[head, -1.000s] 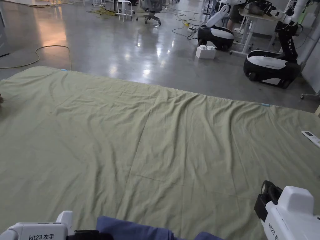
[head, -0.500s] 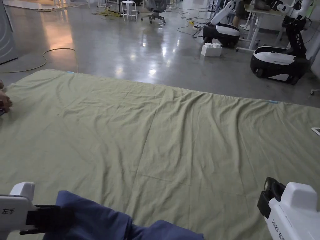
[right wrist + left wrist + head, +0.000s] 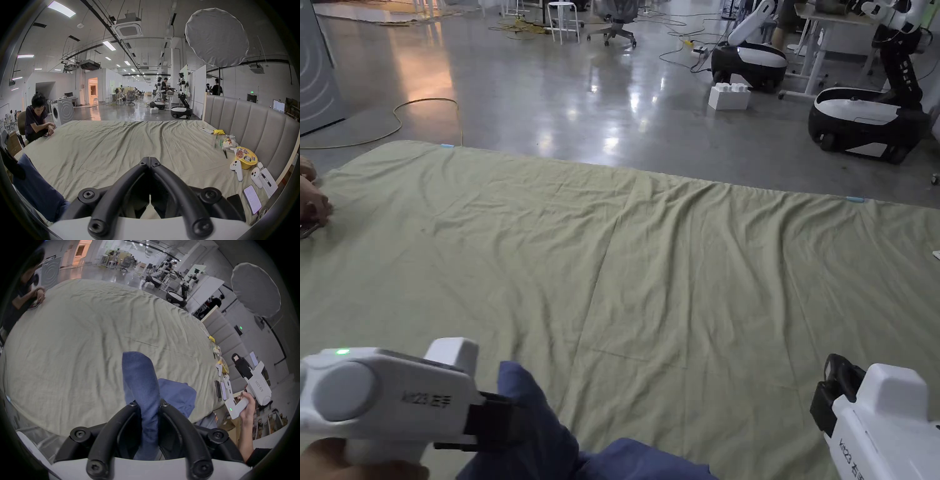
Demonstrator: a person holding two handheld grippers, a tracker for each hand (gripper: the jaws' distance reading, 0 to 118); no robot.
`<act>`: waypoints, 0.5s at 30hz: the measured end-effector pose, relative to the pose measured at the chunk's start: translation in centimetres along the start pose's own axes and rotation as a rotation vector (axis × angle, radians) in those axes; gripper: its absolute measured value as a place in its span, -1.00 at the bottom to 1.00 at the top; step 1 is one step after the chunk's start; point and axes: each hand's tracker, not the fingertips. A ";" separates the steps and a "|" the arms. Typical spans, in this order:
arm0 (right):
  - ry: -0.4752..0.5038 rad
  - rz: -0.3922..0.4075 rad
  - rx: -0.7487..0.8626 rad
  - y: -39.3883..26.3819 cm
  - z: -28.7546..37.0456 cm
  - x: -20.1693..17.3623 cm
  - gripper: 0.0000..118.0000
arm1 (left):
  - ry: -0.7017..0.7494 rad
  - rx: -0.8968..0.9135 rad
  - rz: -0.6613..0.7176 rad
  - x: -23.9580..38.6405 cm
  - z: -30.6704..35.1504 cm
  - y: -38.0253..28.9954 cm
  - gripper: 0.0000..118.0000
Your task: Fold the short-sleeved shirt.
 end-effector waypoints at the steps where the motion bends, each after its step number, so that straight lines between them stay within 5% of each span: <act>1: -0.002 0.000 -0.001 -0.1 0.0 0.1 -0.99 | -0.013 -0.026 -0.016 1.2 -0.4 0.1 -0.72; 15: -0.033 -0.030 -0.013 -0.8 0.3 1.8 -0.99 | -0.030 -0.219 0.006 10.8 -14.9 -2.4 -0.71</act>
